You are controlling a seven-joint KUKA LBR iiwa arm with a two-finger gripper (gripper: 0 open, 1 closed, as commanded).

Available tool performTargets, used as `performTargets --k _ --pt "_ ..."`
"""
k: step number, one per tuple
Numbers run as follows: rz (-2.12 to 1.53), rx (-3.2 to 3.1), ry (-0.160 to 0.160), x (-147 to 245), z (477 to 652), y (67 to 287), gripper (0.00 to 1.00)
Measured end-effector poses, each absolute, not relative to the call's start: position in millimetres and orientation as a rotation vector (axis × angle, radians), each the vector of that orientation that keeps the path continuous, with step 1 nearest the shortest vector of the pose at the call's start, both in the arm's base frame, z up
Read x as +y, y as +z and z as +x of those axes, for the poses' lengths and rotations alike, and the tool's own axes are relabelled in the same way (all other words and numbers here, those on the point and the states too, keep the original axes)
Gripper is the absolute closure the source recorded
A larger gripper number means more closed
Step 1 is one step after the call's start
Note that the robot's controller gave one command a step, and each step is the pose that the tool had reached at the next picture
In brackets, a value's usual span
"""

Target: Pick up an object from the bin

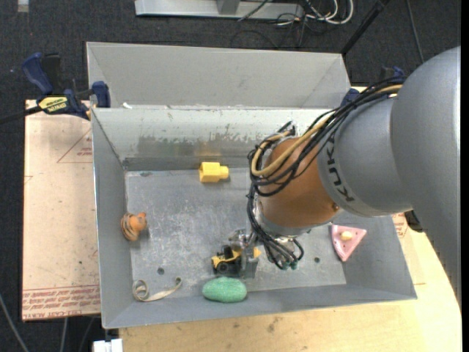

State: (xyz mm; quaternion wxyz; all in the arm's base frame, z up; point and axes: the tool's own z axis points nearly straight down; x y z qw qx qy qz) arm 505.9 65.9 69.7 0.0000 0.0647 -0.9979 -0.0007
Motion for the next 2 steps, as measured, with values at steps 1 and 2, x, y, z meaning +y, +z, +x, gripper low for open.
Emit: performTargets --k 1,2 --pt "0.203 -3.135 -0.002 65.9 505.9 69.7 1.0" --pt "0.253 -3.143 -0.002 73.3 516.0 248.6 1.0"
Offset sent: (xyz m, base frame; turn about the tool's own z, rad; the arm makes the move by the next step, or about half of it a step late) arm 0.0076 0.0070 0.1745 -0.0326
